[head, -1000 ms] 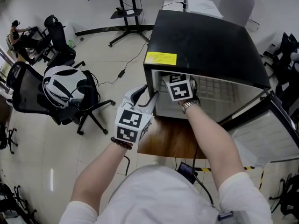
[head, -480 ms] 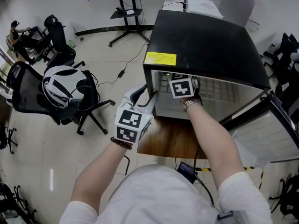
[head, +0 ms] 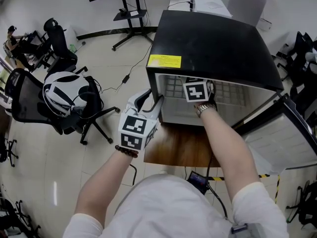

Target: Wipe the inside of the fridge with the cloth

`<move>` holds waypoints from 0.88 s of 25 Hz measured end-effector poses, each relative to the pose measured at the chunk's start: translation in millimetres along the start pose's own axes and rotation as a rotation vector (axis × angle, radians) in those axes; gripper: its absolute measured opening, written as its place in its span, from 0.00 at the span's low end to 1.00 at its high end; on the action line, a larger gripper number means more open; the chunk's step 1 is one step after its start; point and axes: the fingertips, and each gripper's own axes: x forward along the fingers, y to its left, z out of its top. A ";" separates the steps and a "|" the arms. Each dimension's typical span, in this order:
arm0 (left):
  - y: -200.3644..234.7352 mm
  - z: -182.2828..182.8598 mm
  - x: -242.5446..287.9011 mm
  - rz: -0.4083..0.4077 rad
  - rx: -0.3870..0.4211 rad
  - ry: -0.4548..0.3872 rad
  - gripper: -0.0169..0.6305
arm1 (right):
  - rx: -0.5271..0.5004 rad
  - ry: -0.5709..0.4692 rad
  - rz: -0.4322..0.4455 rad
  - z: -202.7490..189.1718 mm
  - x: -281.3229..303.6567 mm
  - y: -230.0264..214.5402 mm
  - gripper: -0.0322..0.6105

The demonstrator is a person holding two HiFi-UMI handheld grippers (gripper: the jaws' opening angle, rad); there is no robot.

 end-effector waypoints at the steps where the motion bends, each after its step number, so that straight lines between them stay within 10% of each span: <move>1: -0.2 0.6 0.1 0.001 -0.002 -0.002 0.27 | 0.001 0.002 -0.006 -0.9 -0.9 -2.6 0.16; 22: -0.5 1.0 0.8 0.034 -0.025 -0.010 0.27 | 0.011 0.032 -0.078 -24.5 -20.2 -51.4 0.16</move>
